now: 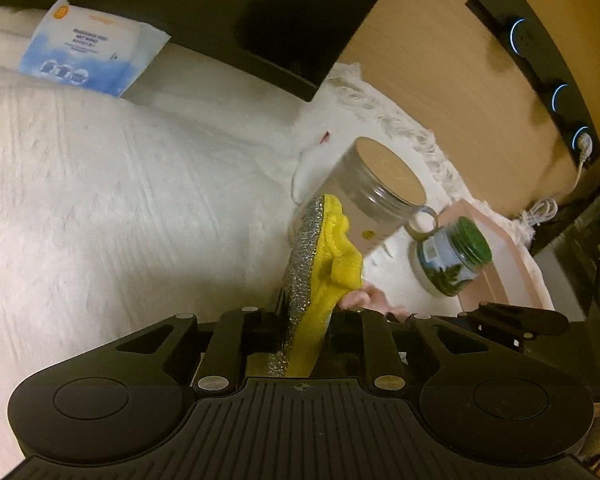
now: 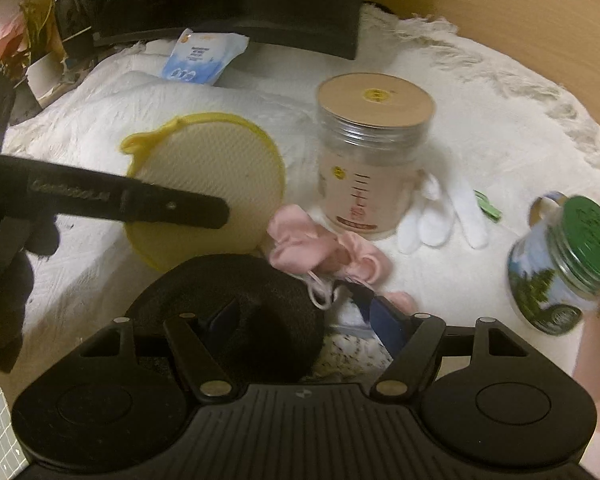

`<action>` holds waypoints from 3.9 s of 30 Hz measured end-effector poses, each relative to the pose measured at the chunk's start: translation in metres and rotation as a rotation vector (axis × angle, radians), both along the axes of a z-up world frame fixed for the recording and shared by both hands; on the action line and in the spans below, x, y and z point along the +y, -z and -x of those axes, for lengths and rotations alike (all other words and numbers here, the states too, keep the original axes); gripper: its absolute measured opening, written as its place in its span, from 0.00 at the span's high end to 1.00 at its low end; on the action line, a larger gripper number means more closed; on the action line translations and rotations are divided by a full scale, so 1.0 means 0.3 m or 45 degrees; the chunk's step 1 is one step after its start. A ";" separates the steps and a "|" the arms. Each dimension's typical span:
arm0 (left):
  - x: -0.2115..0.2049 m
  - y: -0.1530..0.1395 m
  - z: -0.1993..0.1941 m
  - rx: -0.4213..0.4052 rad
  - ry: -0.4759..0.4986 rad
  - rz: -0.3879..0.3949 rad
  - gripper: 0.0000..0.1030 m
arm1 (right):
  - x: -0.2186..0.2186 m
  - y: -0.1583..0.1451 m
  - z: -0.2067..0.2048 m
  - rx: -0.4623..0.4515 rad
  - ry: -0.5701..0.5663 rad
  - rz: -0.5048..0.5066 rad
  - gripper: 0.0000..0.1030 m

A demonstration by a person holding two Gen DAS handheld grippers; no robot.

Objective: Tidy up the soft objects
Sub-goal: 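Lift the yellow pad with the left gripper while the right gripper grasps the pink scrunchie, then carry both items over the pink box and open both grippers to drop them, then move the left gripper back to the black plush cat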

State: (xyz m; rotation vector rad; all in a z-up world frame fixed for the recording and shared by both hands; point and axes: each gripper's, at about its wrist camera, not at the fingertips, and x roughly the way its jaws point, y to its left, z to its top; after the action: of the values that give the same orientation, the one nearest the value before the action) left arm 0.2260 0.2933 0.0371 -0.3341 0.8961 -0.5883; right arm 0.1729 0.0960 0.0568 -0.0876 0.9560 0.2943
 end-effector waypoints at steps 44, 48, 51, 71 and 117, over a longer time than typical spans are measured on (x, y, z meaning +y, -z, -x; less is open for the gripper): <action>-0.059 -0.458 -0.022 -0.352 -0.314 0.085 0.83 | -0.403 -0.550 0.041 -0.185 0.187 -0.245 0.86; -0.244 -0.514 -0.074 -0.338 -0.176 0.154 0.83 | -0.561 -0.637 0.084 -0.275 0.300 -0.242 0.86; -0.420 -0.529 -0.071 -0.329 -0.033 0.173 0.83 | -0.695 -0.679 0.129 -0.321 0.396 -0.228 0.86; -1.292 -0.190 0.034 -0.156 0.503 -0.310 0.81 | -1.166 -0.410 0.095 -0.126 0.744 -0.240 0.59; 0.040 0.061 0.198 0.206 -0.246 0.035 0.78 | -0.100 -0.036 0.059 0.044 -0.022 -0.098 0.41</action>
State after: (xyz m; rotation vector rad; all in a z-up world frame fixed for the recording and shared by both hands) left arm 0.1665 0.3055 0.0189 -0.4922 0.9985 -0.3994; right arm 0.1554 0.0660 0.0677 -0.0200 0.9774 0.3490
